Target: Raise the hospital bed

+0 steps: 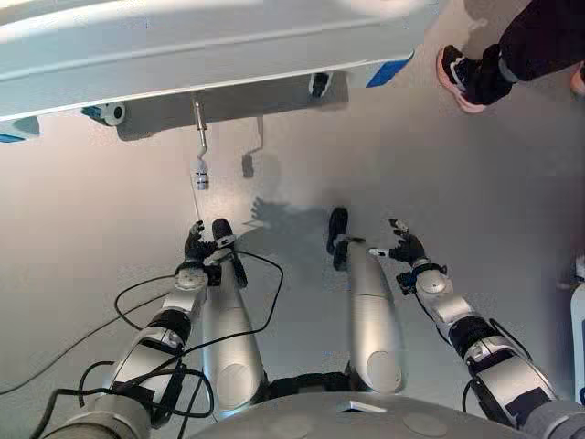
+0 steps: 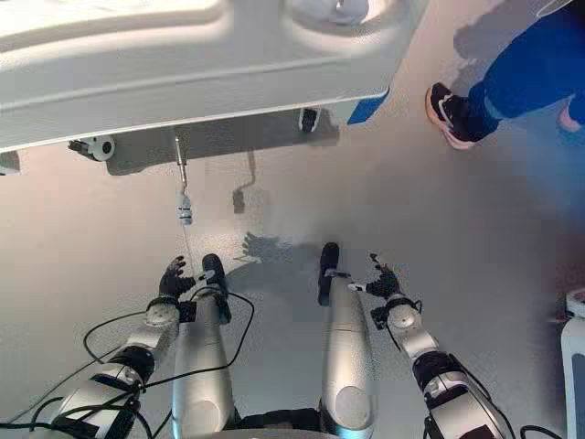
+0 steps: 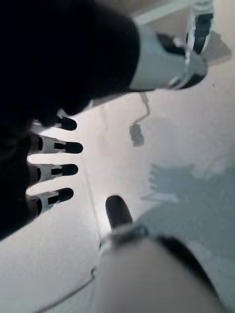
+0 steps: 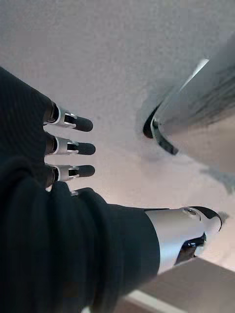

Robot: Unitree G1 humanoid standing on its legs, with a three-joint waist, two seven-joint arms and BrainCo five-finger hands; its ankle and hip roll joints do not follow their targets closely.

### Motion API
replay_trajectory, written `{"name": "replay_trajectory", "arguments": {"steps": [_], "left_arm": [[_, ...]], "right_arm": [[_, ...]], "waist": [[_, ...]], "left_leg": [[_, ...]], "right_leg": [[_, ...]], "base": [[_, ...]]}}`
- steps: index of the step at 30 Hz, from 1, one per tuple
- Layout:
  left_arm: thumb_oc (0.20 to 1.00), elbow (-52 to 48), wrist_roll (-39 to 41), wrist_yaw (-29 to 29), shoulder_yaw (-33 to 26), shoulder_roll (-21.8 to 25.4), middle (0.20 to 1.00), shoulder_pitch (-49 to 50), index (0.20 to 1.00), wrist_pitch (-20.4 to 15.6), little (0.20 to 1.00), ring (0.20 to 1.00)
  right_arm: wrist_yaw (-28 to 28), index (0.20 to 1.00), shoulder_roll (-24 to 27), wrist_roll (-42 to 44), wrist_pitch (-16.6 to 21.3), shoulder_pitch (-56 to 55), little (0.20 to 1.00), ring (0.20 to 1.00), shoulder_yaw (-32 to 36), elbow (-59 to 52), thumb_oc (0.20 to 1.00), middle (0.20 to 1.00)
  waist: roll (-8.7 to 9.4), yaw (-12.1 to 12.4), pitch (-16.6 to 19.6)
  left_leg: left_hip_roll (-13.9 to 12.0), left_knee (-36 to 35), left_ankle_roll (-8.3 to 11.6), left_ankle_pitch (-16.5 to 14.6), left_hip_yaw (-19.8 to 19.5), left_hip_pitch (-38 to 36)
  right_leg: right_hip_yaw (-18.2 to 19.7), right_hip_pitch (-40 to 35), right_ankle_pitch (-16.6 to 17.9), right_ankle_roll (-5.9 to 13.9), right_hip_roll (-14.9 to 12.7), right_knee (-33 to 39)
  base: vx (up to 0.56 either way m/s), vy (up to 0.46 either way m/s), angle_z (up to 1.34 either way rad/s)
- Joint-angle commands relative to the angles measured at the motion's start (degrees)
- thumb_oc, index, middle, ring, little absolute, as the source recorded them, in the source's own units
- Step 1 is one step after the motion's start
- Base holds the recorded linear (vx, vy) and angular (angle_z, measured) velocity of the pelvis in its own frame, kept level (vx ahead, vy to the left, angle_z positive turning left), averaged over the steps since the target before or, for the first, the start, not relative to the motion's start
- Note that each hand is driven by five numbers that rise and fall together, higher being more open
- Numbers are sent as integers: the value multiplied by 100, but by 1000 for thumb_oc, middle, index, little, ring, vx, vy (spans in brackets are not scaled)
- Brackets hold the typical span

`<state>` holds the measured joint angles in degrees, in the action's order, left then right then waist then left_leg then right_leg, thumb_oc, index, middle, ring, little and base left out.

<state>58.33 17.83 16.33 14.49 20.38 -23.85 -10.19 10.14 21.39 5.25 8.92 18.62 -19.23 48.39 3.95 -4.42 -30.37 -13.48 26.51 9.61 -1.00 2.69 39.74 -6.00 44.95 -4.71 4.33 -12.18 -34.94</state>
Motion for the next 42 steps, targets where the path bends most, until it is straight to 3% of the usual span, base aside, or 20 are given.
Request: {"name": "replay_trajectory", "arguments": {"steps": [1,3,15,33,42], "left_arm": [[1000,86,140,147,-49,293,1000,-28,1000,-102,1000,1000],[1000,-568,306,178,-32,287,1000,24,1000,-191,1000,1000],[1000,-320,255,358,55,277,1000,-300,1000,-173,1000,1000],[1000,-587,208,445,61,262,1000,-300,1000,-168,1000,1000],[1000,-817,235,520,-30,568,1000,-588,1000,-158,1000,1000]], "right_arm": [[144,1000,224,185,189,8,1000,1000,-123,-329,1000,1000],[168,1000,265,171,187,-30,1000,1000,-96,-470,1000,1000],[308,1000,240,158,235,215,1000,1000,-148,-484,1000,1000],[289,1000,247,119,235,273,1000,1000,-147,-430,1000,1000],[253,1000,351,127,206,266,1000,1000,-94,-504,1000,1000]], "waist": [[146,-100,58],[107,-89,58],[69,-147,58],[50,-133,58],[90,-181,58]], "left_leg": [[52,155,-128,292,-26,251],[67,56,-116,337,-10,345],[84,-221,-54,549,25,755],[72,-351,-45,591,27,724],[67,-384,-62,607,14,859]], "right_leg": [[279,-79,310,564,-235,130],[273,24,345,571,-245,183],[324,554,547,589,-210,354],[321,525,564,596,-174,468],[316,650,613,643,-156,555]], "base": [[122,27,-87],[-17,3,0],[-8,-3,-1],[0,0,0],[14,1,0]]}}
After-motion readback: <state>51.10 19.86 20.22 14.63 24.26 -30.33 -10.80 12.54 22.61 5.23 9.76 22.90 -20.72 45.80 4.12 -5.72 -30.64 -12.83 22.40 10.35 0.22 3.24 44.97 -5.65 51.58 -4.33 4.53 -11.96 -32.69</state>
